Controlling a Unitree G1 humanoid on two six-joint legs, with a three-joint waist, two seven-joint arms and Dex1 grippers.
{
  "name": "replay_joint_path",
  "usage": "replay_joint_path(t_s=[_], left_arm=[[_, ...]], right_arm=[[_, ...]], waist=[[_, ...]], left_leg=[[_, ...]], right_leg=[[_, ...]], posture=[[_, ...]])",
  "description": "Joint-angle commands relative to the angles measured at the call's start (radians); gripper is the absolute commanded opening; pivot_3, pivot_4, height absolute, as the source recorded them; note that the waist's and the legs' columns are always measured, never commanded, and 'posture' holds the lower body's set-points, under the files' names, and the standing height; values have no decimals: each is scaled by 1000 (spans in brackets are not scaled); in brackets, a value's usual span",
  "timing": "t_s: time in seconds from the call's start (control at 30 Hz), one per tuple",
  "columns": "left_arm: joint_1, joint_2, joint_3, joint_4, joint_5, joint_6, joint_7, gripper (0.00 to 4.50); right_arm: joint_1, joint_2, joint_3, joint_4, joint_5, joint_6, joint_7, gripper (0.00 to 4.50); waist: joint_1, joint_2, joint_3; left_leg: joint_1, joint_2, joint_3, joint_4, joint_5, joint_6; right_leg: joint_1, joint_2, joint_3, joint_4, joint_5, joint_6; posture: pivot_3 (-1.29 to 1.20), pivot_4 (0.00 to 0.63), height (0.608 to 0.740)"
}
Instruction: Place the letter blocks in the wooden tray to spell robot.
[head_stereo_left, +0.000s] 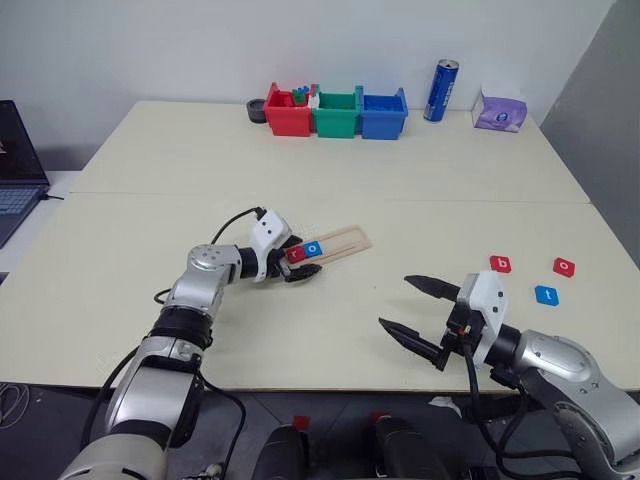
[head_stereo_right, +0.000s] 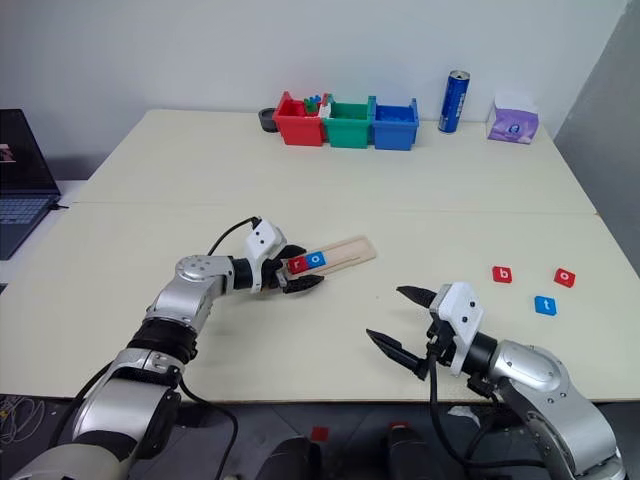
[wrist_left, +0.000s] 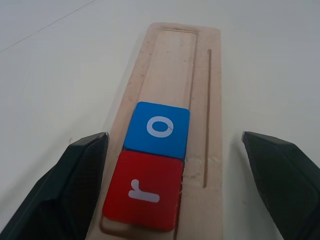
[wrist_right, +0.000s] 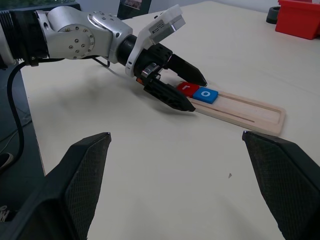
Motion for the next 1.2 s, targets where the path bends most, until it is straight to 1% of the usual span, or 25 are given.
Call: replay_joint_path(t_s=[0.03,0.23,0.5,0.67,0.93,1.2], left_arm=[[-33,2,9,18,10,-21,-15,4500],[-60,3,10,56,14,-29,-51,4500],[-21,3,0,-17,6,21,-115,4500],[-17,4,15,-50,3,29,-104,4500],[-48,10,32,-54,1,-20,-88,4500],[-69,16,-2,46,45,-66,-132,4500]], right_arm=[[-7,-2,-11,-47,25,7,-6,4476],[-41,-3,-10,-35,31,25,-7,4476],[-48,1,-8,-44,35,40,-15,4476],[-34,0,-6,-56,37,38,-18,4476],[-38,3,0,-49,38,36,-14,4476],[-35,4,1,-56,38,39,-20,4476]], waist=[[0,0,0],[0,0,0],[0,0,0],[0,0,0],[0,0,0],[0,0,0]], left_leg=[[0,0,0,0,0,0],[0,0,0,0,0,0],[0,0,0,0,0,0],[0,0,0,0,0,0],[0,0,0,0,0,0],[0,0,0,0,0,0]], right_leg=[[0,0,0,0,0,0],[0,0,0,0,0,0],[0,0,0,0,0,0],[0,0,0,0,0,0],[0,0,0,0,0,0],[0,0,-1,0,0,0]], posture=[[0,150,740],[0,150,740],[0,150,740],[0,150,740],[0,150,740],[0,150,740]])
